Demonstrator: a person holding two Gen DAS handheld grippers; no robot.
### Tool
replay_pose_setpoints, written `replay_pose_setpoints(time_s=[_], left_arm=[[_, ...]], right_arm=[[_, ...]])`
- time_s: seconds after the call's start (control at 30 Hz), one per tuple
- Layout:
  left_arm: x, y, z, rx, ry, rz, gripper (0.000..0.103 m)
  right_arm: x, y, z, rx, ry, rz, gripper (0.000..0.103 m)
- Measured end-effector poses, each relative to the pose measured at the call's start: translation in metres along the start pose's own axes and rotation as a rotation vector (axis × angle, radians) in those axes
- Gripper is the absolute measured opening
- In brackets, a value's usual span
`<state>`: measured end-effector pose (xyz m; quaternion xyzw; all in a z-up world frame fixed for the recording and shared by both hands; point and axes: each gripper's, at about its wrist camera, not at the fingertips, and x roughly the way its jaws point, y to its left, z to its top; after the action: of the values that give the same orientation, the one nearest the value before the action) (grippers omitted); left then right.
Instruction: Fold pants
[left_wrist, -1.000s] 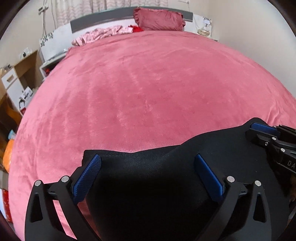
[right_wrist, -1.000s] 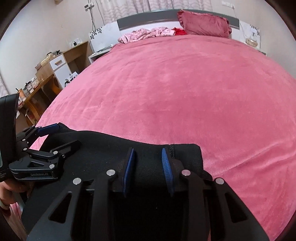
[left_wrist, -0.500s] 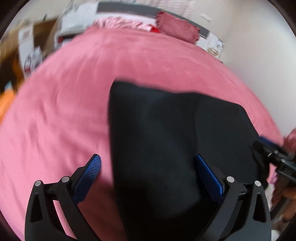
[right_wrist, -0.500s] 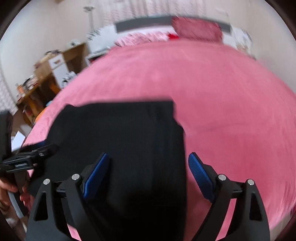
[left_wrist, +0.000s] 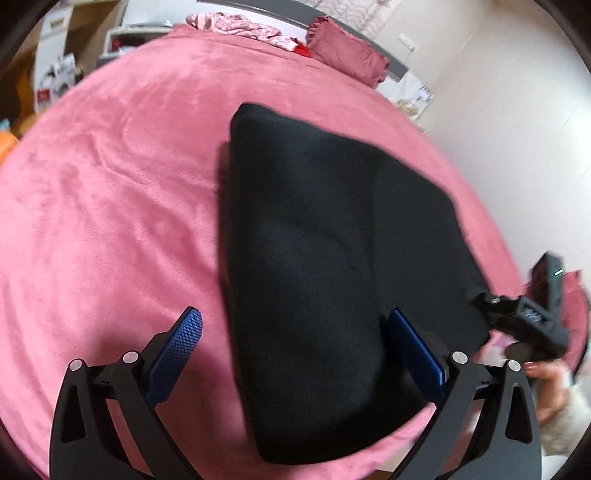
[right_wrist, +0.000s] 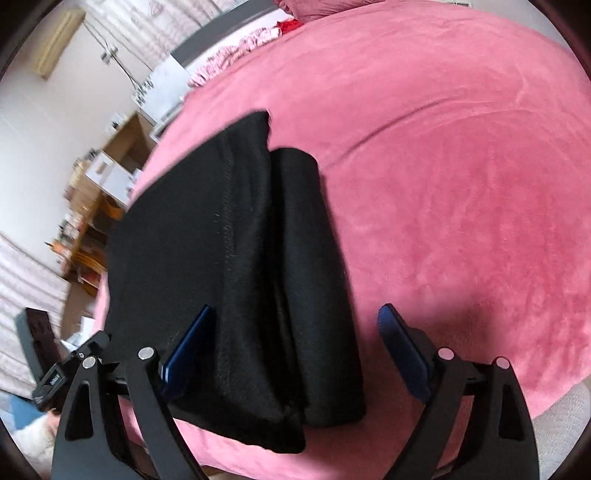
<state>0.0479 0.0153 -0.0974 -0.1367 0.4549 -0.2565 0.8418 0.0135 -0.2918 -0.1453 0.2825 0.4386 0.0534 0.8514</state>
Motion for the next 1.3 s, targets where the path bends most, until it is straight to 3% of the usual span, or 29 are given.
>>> replay_pose_setpoints(time_s=[0.07,0.17,0.7,1.1,1.17,1.3], left_arm=[[0.001,0.003,0.003,-0.025,0.003,-0.037,0.100],[0.015,0.005,0.001,-0.059,0.081,-0.060,0.100],[0.018,-0.022,0.001,0.008,0.050,0.063,0.100],[0.014,-0.020,-0.004,-0.014,0.084,0.043,0.100],[0.017,-0.022,-0.008,-0.002,0.118,0.008,0.100],[0.017,-0.026,-0.013,0.037,0.114,0.021,0.100]], right_arm=[[0.005,-0.005,0.003,0.029,0.030,0.042,0.090],[0.010,-0.008,0.002,0.041,0.050,0.069,0.091],[0.019,-0.005,-0.001,0.040,0.047,0.089,0.101],[0.020,-0.004,-0.003,0.042,0.046,0.091,0.101],[0.020,-0.004,-0.002,0.043,0.046,0.093,0.101],[0.020,-0.005,-0.002,0.043,0.047,0.094,0.101]])
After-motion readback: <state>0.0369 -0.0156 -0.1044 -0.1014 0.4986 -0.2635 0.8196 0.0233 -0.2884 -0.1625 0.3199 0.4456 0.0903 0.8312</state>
